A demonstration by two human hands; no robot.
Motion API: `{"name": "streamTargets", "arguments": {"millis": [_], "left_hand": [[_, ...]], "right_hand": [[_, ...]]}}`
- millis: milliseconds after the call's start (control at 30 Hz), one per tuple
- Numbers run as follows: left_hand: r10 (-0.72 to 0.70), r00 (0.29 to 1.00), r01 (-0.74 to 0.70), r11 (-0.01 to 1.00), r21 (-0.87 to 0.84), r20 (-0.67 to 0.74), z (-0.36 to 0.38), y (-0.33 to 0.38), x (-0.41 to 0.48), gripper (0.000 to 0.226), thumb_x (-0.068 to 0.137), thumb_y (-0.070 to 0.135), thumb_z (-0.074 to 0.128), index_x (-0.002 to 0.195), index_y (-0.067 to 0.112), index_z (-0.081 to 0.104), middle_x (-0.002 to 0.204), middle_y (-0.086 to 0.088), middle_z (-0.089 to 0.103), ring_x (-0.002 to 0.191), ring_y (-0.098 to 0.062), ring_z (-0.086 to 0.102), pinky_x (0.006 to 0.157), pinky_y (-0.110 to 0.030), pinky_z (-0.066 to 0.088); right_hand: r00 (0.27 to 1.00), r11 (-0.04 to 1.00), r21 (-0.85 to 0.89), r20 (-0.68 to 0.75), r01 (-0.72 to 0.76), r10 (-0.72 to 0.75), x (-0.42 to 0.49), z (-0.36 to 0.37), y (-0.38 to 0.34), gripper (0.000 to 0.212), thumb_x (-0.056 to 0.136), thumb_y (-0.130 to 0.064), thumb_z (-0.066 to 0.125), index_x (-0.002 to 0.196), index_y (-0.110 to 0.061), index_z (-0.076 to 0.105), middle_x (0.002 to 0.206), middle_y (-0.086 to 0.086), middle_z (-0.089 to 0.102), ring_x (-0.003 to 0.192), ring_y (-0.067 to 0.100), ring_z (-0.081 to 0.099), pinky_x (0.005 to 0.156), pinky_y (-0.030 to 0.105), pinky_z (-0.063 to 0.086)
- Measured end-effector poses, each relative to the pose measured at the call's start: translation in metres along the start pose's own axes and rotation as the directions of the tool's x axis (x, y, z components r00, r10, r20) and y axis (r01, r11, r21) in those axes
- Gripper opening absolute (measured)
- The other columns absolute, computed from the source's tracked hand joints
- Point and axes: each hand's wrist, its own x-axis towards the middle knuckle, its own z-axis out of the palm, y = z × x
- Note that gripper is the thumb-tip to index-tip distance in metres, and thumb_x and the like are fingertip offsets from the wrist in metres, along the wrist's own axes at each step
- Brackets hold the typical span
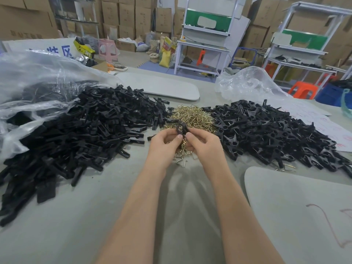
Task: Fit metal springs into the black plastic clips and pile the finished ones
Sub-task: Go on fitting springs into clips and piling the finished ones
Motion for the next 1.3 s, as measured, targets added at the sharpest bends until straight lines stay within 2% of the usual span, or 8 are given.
{"name": "streamTargets", "arguments": {"millis": [167,300,467,633,733,833,967,1300], "left_hand": [[0.011,0.999,-0.01,1.0,-0.017,0.039,-0.002,-0.003,0.001,0.017,0.09,0.006,0.06,0.093,0.022,0.065,0.09,0.002,0.069,0.086,-0.009,0.063,0.077,-0.023,0.049],[0.0,1.0,0.002,0.998,-0.057,0.026,-0.001,-0.003,0.002,0.015,0.09,0.006,0.06,0.092,0.021,0.065,0.088,0.001,0.068,0.084,-0.011,0.063,0.076,-0.025,0.05],[-0.025,0.999,0.03,0.991,-0.128,0.043,-0.001,-0.004,0.002,0.014,0.09,0.005,0.061,0.091,0.018,0.065,0.083,0.002,0.07,0.078,-0.011,0.065,0.071,-0.023,0.053],[-0.053,0.997,0.062,0.982,-0.176,0.055,0.002,0.0,0.001,0.012,0.089,0.004,0.061,0.09,0.015,0.065,0.08,0.002,0.07,0.074,-0.01,0.065,0.068,-0.019,0.053],[-0.056,0.997,0.067,0.975,-0.214,0.054,0.002,0.002,-0.001,0.014,0.089,0.002,0.061,0.087,0.014,0.065,0.074,0.004,0.07,0.073,-0.01,0.066,0.066,-0.018,0.054],[-0.059,0.996,0.072,0.97,-0.234,0.059,0.003,0.003,-0.002,0.013,0.09,0.001,0.06,0.087,0.013,0.065,0.073,0.004,0.07,0.072,-0.009,0.065,0.065,-0.017,0.054],[-0.053,0.997,0.061,0.978,-0.198,0.049,0.002,0.003,-0.002,0.013,0.091,0.0,0.057,0.095,0.009,0.064,0.085,-0.005,0.068,0.075,-0.013,0.063,0.069,-0.019,0.053],[-0.025,0.999,0.032,0.986,-0.165,0.04,-0.002,0.001,-0.002,0.019,0.091,0.001,0.057,0.093,0.017,0.067,0.078,0.005,0.07,0.072,-0.006,0.064,0.069,-0.019,0.052]], "right_hand": [[0.992,0.97,-0.215,-0.01,0.118,-0.123,0.002,0.0,0.003,0.022,0.089,-0.001,0.059,0.108,-0.005,0.07,0.077,-0.015,0.065,0.065,-0.01,0.06,0.07,0.011,0.048],[0.993,0.972,-0.21,-0.032,0.101,-0.11,0.001,-0.003,0.0,0.025,0.089,-0.002,0.061,0.111,-0.011,0.068,0.089,0.0,0.068,0.085,0.013,0.066,0.084,0.029,0.053],[0.979,0.933,-0.315,-0.048,0.175,-0.2,-0.004,0.0,-0.001,0.025,0.088,-0.001,0.06,0.108,-0.011,0.07,0.091,-0.008,0.069,0.08,-0.006,0.062,0.078,0.008,0.046],[0.946,0.874,-0.431,-0.122,0.222,-0.301,-0.007,0.004,-0.001,0.025,0.09,-0.006,0.058,0.112,-0.01,0.069,0.105,0.003,0.07,0.094,0.014,0.064,0.089,0.024,0.048],[0.921,0.846,-0.467,-0.147,0.257,-0.361,-0.008,0.005,-0.001,0.024,0.09,-0.004,0.058,0.11,-0.01,0.07,0.1,0.005,0.07,0.086,0.014,0.061,0.084,0.021,0.046],[0.914,0.845,-0.466,-0.161,0.263,-0.373,-0.007,0.004,-0.001,0.024,0.089,-0.003,0.058,0.108,-0.01,0.071,0.096,0.005,0.07,0.082,0.011,0.058,0.08,0.016,0.043],[0.941,0.861,-0.438,-0.089,0.257,-0.326,-0.009,0.007,-0.001,0.025,0.089,-0.005,0.06,0.111,-0.01,0.07,0.099,0.007,0.07,0.09,0.018,0.064,0.085,0.025,0.048],[0.99,0.976,-0.181,-0.046,0.121,-0.131,-0.006,0.003,-0.005,0.021,0.09,-0.001,0.059,0.107,-0.006,0.069,0.094,0.0,0.07,0.087,0.007,0.066,0.085,0.02,0.051]]}}
